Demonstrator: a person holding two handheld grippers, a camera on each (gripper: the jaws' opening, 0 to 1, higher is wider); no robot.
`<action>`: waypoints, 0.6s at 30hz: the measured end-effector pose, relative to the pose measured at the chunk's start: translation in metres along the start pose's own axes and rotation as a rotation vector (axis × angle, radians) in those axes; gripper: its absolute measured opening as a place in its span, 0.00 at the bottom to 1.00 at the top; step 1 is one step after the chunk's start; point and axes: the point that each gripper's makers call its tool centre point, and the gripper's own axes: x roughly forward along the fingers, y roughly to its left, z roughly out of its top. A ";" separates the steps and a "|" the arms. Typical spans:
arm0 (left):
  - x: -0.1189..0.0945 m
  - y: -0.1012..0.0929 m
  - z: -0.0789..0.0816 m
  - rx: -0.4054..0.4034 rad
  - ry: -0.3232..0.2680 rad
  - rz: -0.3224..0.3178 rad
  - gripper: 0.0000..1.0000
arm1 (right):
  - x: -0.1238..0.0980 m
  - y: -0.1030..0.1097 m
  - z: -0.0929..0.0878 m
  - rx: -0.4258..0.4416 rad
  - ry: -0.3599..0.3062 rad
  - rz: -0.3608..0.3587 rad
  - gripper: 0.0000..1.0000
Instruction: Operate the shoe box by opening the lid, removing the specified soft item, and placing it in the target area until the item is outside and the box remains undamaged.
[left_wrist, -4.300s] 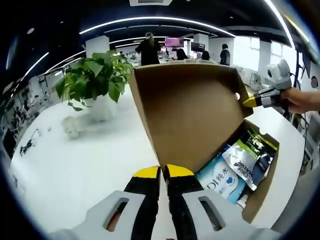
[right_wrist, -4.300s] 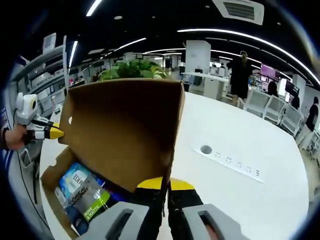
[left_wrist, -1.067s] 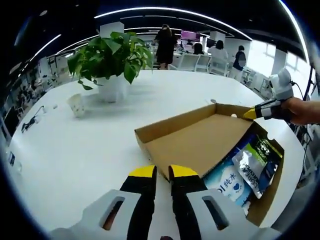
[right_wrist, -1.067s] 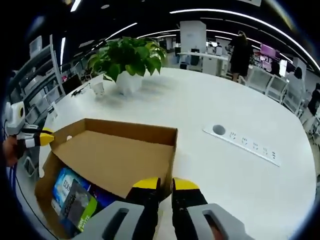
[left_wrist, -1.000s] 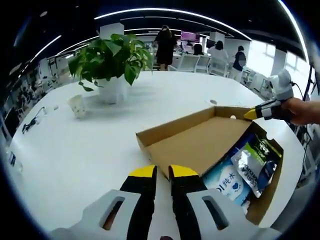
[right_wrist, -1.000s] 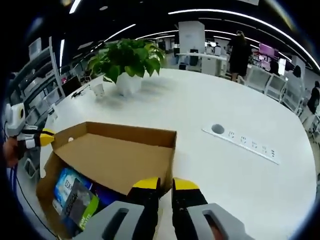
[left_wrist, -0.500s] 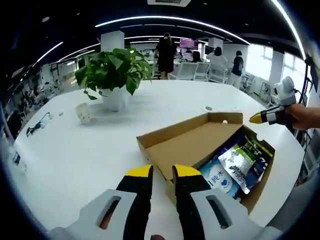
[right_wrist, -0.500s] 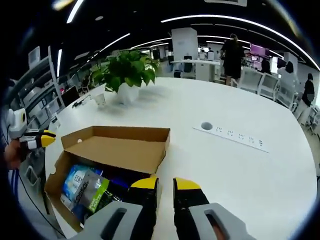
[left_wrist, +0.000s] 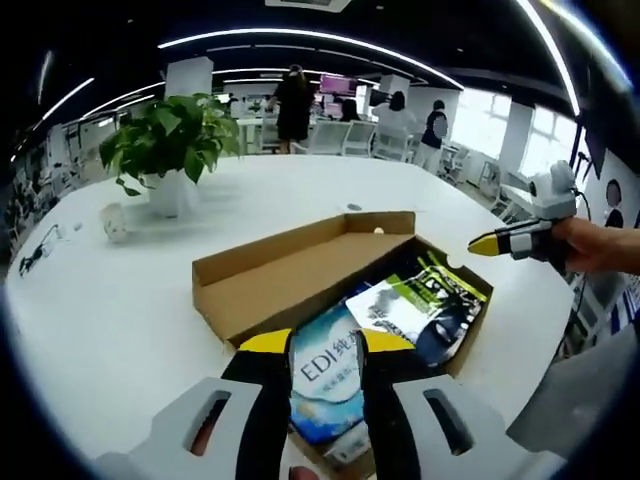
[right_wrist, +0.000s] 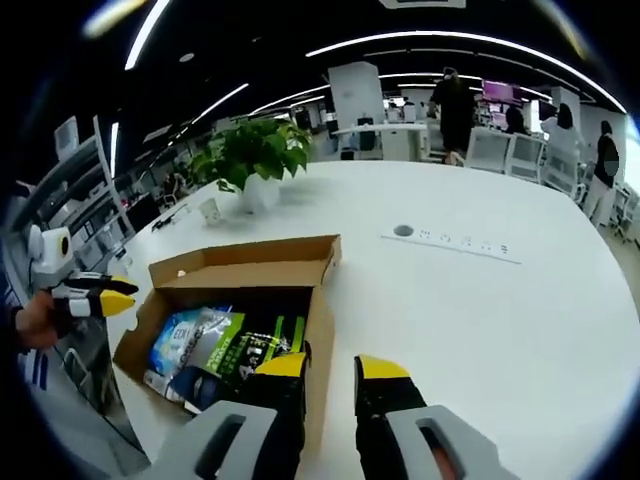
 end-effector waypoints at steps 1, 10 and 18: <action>0.002 -0.004 -0.002 -0.008 0.006 -0.011 0.24 | -0.001 0.000 -0.001 0.001 -0.001 0.000 0.14; 0.024 -0.038 -0.033 -0.103 0.136 -0.113 0.28 | -0.024 0.000 -0.020 0.037 -0.009 -0.011 0.15; 0.040 -0.049 -0.055 -0.195 0.183 -0.161 0.27 | -0.035 -0.005 -0.033 0.072 -0.031 -0.011 0.14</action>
